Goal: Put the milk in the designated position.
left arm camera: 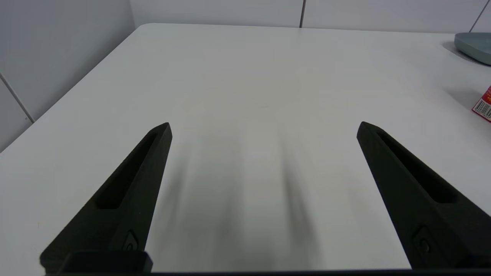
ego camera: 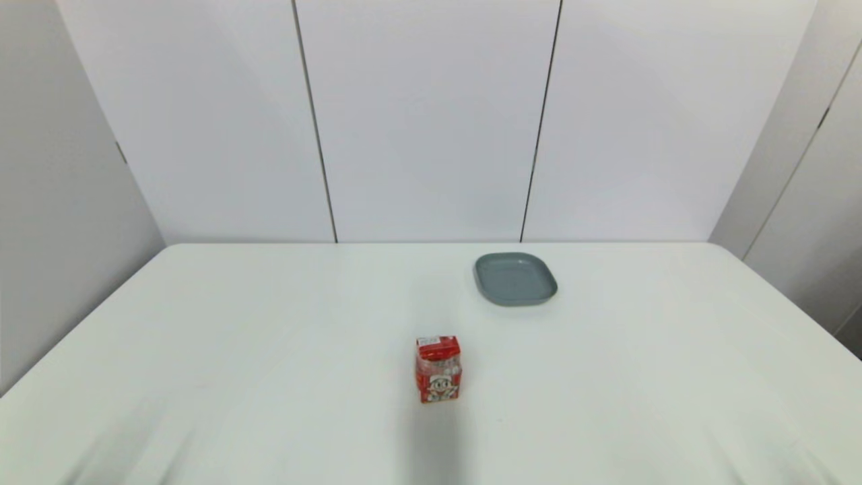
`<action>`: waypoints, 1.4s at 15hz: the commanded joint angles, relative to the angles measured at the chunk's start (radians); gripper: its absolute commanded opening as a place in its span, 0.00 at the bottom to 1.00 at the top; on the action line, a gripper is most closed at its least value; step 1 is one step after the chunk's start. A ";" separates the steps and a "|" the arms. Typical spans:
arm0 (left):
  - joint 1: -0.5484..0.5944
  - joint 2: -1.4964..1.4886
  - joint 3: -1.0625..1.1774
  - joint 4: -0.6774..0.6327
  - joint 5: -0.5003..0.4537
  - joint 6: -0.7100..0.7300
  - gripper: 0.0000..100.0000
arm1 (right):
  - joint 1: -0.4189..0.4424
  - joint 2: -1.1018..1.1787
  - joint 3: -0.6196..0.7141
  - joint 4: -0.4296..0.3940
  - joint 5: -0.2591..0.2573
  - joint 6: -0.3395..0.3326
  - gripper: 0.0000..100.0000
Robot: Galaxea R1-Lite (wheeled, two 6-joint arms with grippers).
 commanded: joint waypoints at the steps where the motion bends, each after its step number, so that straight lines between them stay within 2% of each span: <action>1: 0.000 0.000 0.000 0.000 0.000 0.000 1.00 | 0.000 0.004 -0.002 0.006 0.000 0.000 1.00; 3: 0.000 0.000 0.000 0.000 0.000 0.000 1.00 | 0.000 0.069 0.000 0.000 -0.002 -0.003 1.00; 4: 0.000 0.000 0.000 0.000 0.000 0.000 1.00 | 0.002 0.130 -0.018 -0.040 -0.002 -0.006 1.00; 5: 0.000 0.000 0.000 0.000 0.000 0.000 1.00 | 0.009 0.221 -0.064 -0.120 -0.003 -0.006 1.00; 8: 0.000 0.000 0.000 0.000 0.000 0.000 1.00 | 0.098 0.578 -0.222 -0.439 -0.003 -0.006 1.00; 9: 0.000 0.000 0.000 0.000 0.000 0.000 1.00 | 0.141 0.685 -0.288 -0.489 0.001 -0.014 1.00; 10: 0.000 0.000 0.000 0.000 0.000 0.000 1.00 | 0.247 0.767 -0.354 -0.493 0.006 -0.031 1.00; 13: 0.000 0.000 0.000 0.000 0.000 0.000 1.00 | 0.560 0.955 -0.437 -0.511 0.020 -0.052 1.00; 15: 0.000 0.000 0.000 0.000 0.000 0.000 1.00 | 0.700 1.067 -0.469 -0.525 0.020 -0.055 1.00; 17: 0.000 0.000 0.000 0.000 0.000 0.000 1.00 | 0.801 1.178 -0.480 -0.522 0.024 -0.072 1.00; 18: 0.000 0.000 0.000 0.000 0.000 0.000 1.00 | 0.824 1.222 -0.477 -0.520 0.024 -0.098 1.00; 21: 0.002 0.000 0.000 0.000 0.000 0.000 1.00 | 0.830 1.380 -0.482 -0.523 0.023 -0.186 1.00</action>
